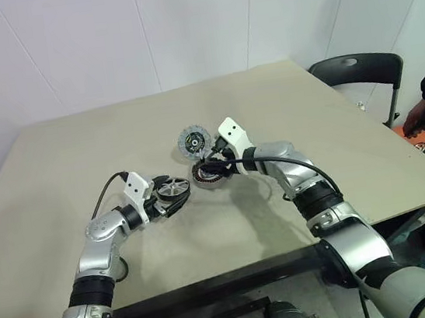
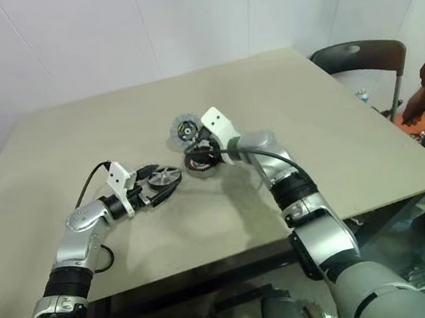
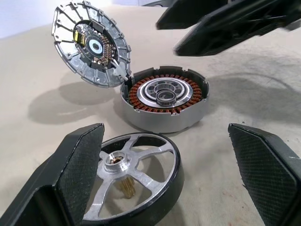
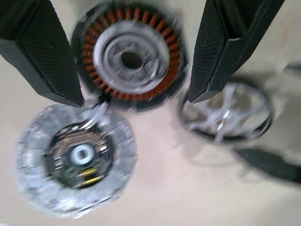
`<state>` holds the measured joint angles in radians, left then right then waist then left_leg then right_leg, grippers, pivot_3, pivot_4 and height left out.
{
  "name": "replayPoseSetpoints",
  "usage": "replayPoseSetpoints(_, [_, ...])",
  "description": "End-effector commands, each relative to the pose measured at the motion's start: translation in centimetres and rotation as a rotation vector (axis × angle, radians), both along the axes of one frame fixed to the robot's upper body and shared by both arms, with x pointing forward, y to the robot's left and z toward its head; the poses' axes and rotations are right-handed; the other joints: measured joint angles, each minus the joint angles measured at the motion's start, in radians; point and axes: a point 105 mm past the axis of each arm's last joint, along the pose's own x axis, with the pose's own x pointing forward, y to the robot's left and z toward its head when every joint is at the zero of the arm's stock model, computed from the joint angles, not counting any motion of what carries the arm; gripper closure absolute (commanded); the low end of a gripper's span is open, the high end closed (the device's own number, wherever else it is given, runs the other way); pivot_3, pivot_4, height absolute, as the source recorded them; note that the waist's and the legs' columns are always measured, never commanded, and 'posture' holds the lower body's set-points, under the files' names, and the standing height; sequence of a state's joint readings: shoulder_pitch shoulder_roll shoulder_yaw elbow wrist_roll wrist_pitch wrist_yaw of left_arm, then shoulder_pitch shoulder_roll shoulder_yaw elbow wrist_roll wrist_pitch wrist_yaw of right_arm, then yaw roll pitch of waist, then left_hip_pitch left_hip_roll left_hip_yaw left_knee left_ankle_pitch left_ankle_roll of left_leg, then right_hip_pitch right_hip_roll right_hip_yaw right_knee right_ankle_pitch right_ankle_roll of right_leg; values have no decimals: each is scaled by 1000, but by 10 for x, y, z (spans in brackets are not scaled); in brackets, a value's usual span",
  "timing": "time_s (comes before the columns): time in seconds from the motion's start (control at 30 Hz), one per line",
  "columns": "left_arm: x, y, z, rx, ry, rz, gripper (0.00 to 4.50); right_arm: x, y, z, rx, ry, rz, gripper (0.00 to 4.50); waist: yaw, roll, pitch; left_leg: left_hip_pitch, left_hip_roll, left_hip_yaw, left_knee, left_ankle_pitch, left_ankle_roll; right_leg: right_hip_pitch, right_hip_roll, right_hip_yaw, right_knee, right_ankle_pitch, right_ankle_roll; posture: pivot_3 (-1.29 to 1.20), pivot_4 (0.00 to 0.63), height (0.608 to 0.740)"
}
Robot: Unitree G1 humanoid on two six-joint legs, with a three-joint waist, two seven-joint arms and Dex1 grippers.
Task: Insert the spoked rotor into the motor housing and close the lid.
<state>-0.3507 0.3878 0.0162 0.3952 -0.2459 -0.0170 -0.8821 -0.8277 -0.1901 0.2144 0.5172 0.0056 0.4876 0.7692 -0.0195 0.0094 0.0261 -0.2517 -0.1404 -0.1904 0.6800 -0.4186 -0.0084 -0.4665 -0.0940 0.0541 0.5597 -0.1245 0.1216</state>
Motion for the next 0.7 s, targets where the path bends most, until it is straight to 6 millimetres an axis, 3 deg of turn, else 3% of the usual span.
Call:
replayPoseSetpoints(0.03, [4,-1,11,4,-50,-1,0,-13,4,-8,-103,-5,90,795,1,0,0,0,0,0,0,0,0,0,0,0,0,0,0,0,0,740])
replayPoseSetpoints(0.2, [4,-3,12,5,-57,0,0,-24,6,-22,-152,25,133,795,1,0,0,0,0,1,0,0,0,0,0,0,0,0,0,0,0,740])
replayPoseSetpoints(0.4, [3,-3,15,6,-66,1,0,-19,6,-25,-171,2,101,795,3,0,0,0,0,1,1,0,0,0,0,0,0,1,0,0,0,740])
replayPoseSetpoints(0.5, [5,-3,17,7,-71,5,0,-16,4,-28,-189,-14,85,1410,3,-1,0,0,0,1,1,0,0,0,0,0,0,1,0,0,0,740])
replayPoseSetpoints(0.7, [7,-1,18,11,-76,12,0,-14,7,-26,-197,-40,82,3385,2,-1,0,1,0,2,1,0,0,0,0,0,0,1,0,0,0,740])
